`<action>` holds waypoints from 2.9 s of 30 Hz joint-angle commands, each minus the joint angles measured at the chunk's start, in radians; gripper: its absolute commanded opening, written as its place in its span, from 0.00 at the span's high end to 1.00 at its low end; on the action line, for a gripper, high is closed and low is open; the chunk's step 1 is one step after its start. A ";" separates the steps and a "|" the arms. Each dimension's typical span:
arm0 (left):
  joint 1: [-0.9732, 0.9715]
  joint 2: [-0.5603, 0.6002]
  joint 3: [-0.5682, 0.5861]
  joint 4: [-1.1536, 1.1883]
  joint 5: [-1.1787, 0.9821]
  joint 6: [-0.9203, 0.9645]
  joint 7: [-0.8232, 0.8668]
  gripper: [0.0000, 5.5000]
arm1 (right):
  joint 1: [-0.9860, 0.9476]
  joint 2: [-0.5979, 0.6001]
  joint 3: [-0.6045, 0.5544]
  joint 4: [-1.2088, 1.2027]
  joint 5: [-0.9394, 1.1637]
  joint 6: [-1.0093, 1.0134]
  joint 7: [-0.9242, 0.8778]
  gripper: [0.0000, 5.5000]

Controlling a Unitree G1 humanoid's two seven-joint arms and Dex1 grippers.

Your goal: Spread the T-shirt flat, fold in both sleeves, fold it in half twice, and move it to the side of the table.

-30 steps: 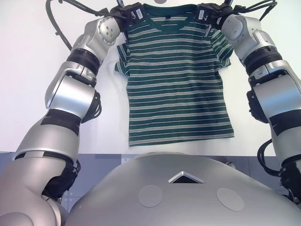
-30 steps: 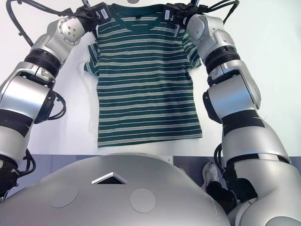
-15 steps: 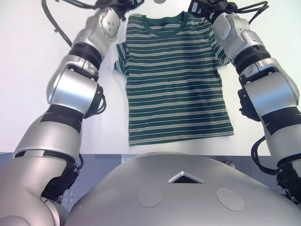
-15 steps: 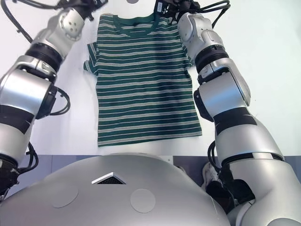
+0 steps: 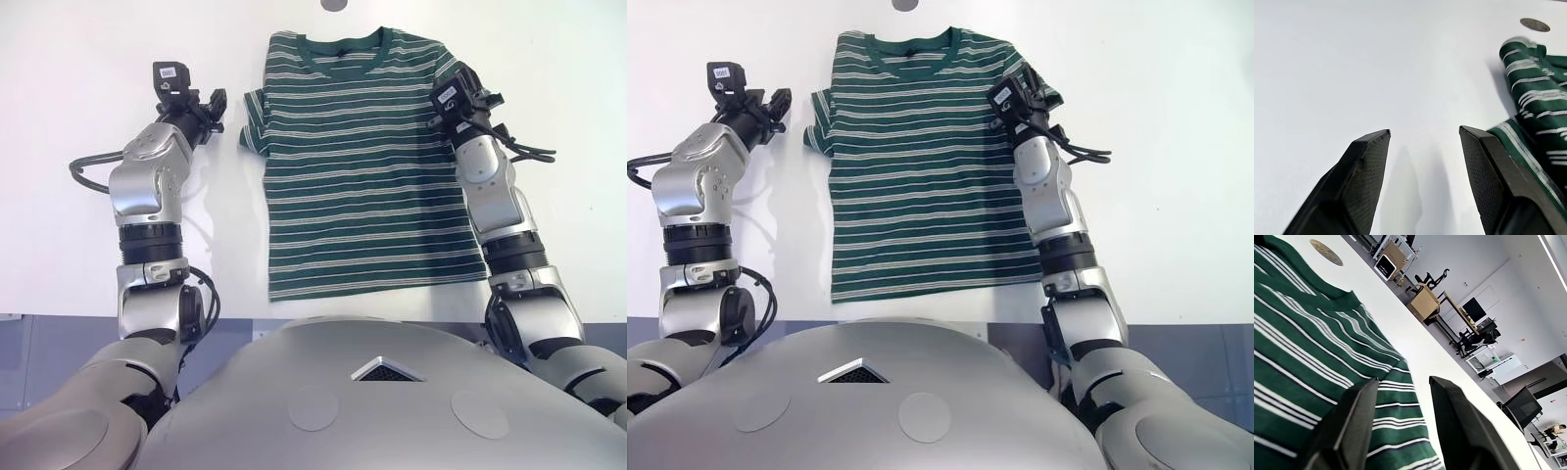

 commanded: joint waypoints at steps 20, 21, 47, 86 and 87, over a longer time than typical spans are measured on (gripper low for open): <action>-0.030 -0.122 -0.025 0.113 -0.022 0.005 0.013 0.77 | -0.012 0.048 0.014 -0.060 -0.014 0.051 0.021 0.64; -0.029 -0.124 -0.028 0.108 -0.026 -0.003 0.004 0.80 | -0.012 0.047 0.014 -0.060 -0.014 0.051 0.021 0.64; 0.010 -0.105 0.049 0.065 0.095 -0.150 0.199 1.00 | -0.009 0.058 0.012 -0.052 -0.015 0.041 0.007 0.64; -0.038 -0.250 -0.266 -0.196 0.197 -0.357 0.024 0.62 | -0.139 0.167 -0.191 -0.020 0.213 0.093 -0.019 0.61; -0.041 -0.252 -0.257 -0.193 0.197 -0.375 0.029 0.62 | -0.168 0.176 -0.232 0.012 0.258 0.124 -0.017 0.58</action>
